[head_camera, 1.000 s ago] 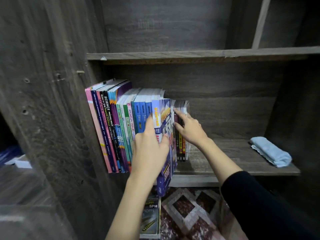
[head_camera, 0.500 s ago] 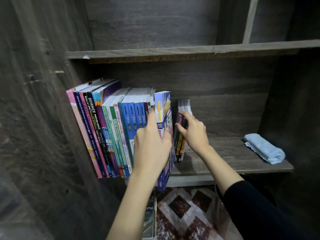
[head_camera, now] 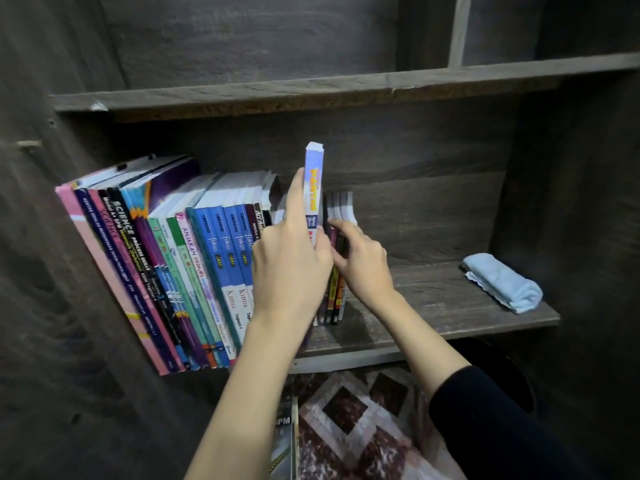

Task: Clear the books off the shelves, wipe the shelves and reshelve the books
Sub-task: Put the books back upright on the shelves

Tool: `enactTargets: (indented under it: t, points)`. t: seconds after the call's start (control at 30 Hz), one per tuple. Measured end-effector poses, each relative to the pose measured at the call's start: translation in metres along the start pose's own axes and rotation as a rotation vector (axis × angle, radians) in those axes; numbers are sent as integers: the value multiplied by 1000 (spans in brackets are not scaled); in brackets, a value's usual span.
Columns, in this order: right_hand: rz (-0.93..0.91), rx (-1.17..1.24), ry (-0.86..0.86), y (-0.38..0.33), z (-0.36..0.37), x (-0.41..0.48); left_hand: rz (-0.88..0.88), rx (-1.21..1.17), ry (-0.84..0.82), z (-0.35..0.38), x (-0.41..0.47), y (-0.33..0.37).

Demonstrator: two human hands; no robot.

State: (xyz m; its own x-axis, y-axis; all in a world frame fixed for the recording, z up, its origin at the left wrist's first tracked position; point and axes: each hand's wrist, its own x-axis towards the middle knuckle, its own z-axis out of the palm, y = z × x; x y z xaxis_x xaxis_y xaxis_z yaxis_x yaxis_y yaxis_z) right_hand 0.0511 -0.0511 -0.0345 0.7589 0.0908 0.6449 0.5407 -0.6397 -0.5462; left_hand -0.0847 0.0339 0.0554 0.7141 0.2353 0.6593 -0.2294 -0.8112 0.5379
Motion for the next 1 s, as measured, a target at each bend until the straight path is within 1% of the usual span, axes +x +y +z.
enactTargets:
  t: [0.23, 0.37, 0.63, 0.83, 1.0]
  points:
    - [-7, 6, 46, 6, 0, -2, 65, -59, 46, 3, -7, -5]
    - [-9, 10, 55, 9, -3, -4, 57, -142, 92, -4, -2, -5]
    - [5, 67, 52, 11, -14, -6, 17, -147, 88, -4, 1, -6]
    - [13, 69, 61, 10, -18, -8, -28, -81, 79, -3, 0, -11]
    - [17, 67, 51, 10, -18, -7, 15, -95, 70, 5, 0, -8]
